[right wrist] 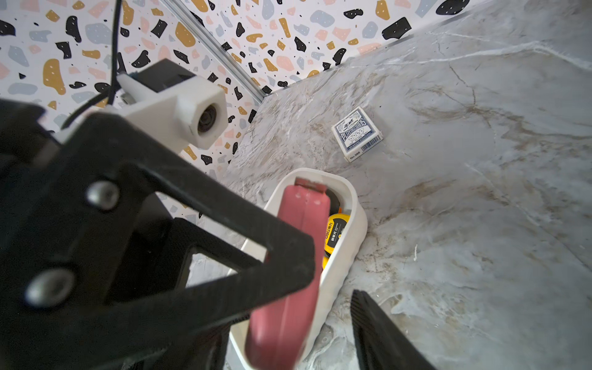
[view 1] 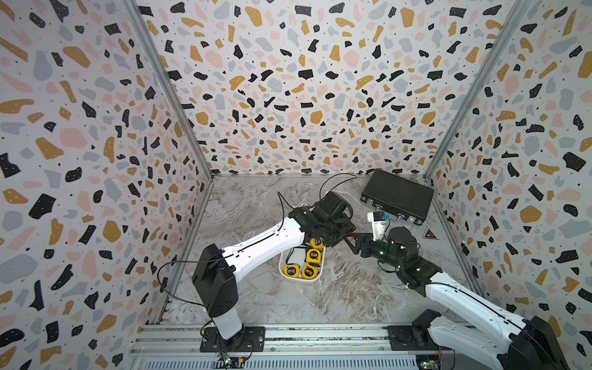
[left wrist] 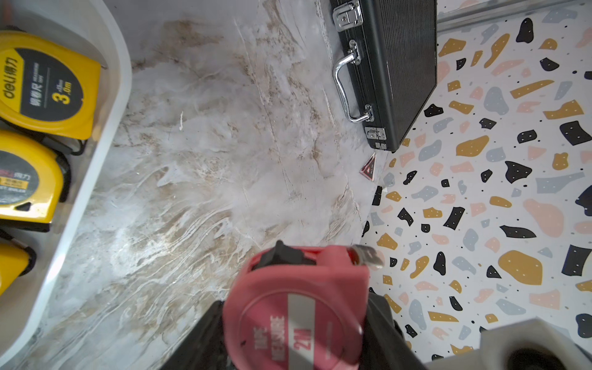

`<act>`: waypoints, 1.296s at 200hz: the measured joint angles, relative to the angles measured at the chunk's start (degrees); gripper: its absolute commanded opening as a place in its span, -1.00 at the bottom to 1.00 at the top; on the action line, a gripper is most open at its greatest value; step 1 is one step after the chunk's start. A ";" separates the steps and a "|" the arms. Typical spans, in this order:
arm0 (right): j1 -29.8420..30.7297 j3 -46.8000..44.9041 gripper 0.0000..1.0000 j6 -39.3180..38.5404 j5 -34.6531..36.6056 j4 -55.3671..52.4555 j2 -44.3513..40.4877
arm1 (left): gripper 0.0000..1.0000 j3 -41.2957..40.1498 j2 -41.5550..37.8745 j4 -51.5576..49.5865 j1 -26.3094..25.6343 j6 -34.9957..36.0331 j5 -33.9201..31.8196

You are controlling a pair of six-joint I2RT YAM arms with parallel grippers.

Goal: Take the tape measure out of the storage box
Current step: Place the tape measure at the center of the board.

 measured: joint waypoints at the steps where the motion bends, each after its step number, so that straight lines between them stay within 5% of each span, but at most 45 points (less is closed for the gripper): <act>1: 0.00 0.00 0.06 0.13 -0.02 0.13 0.07 | -1.00 -0.02 0.00 0.02 0.00 -0.02 0.04; 88: 0.04 -0.22 -0.79 1.92 0.70 2.16 1.03 | -1.00 -0.76 -0.09 2.64 0.02 -0.98 1.44; 112: 0.02 -0.33 -0.82 1.99 1.46 1.51 0.68 | 0.21 -1.05 -0.09 2.99 0.02 -0.66 1.66; 144: -1.84 -1.25 -0.82 2.40 1.66 0.20 0.24 | 0.98 -1.05 -0.17 1.18 0.37 2.19 1.03; 259: -18.51 -2.49 -0.81 7.93 -6.10 -10.34 14.27 | 1.00 -7.19 -7.32 -17.05 6.56 23.23 -9.94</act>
